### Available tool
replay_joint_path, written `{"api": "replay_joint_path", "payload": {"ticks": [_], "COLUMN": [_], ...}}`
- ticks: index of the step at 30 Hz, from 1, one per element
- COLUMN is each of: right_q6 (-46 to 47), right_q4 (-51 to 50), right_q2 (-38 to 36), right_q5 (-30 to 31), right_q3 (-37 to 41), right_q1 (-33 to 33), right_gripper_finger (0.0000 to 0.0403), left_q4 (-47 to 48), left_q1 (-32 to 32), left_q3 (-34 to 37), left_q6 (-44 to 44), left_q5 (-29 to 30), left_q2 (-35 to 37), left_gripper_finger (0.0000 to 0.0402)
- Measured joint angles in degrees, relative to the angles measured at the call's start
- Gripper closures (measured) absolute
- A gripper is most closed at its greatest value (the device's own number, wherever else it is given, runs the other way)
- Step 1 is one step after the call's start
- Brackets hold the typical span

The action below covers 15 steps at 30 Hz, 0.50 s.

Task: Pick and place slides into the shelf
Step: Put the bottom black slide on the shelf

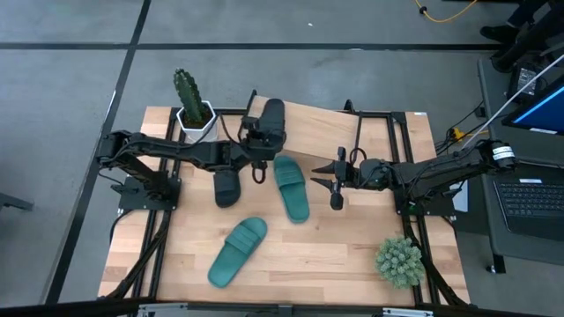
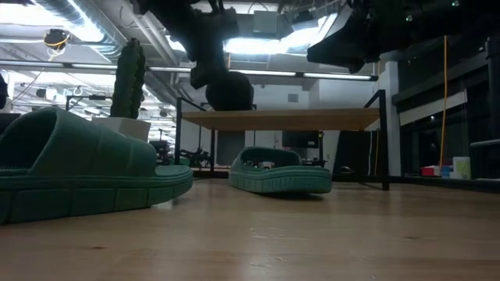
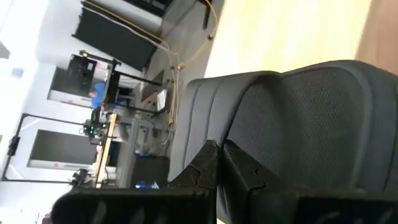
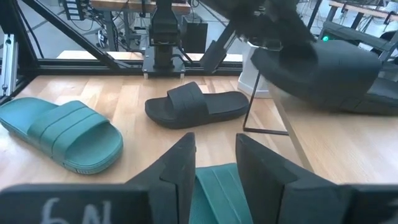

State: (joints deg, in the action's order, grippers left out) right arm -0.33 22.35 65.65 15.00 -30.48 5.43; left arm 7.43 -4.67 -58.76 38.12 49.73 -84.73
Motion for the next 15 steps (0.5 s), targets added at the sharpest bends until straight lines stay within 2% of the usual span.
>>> {"api": "replay_joint_path", "payload": {"ticks": [9, 15], "right_q6": [0.3, 0.3], "right_q4": [-0.2, -0.1], "right_q2": [0.0, 0.0], "right_q5": [0.0, 0.0], "right_q3": [0.0, 0.0], "right_q1": [0.0, 0.0], "right_gripper_finger": [0.0286, 0.0286], "left_q4": [5.8, 6.8], "left_q1": [-0.1, -0.1], "left_q3": [0.0, 0.0], "left_q6": [-3.9, -3.5], "left_q5": [5.9, 4.9], "left_q2": [-0.1, -0.1], "left_gripper_finger": [0.0401, 0.0401]}}
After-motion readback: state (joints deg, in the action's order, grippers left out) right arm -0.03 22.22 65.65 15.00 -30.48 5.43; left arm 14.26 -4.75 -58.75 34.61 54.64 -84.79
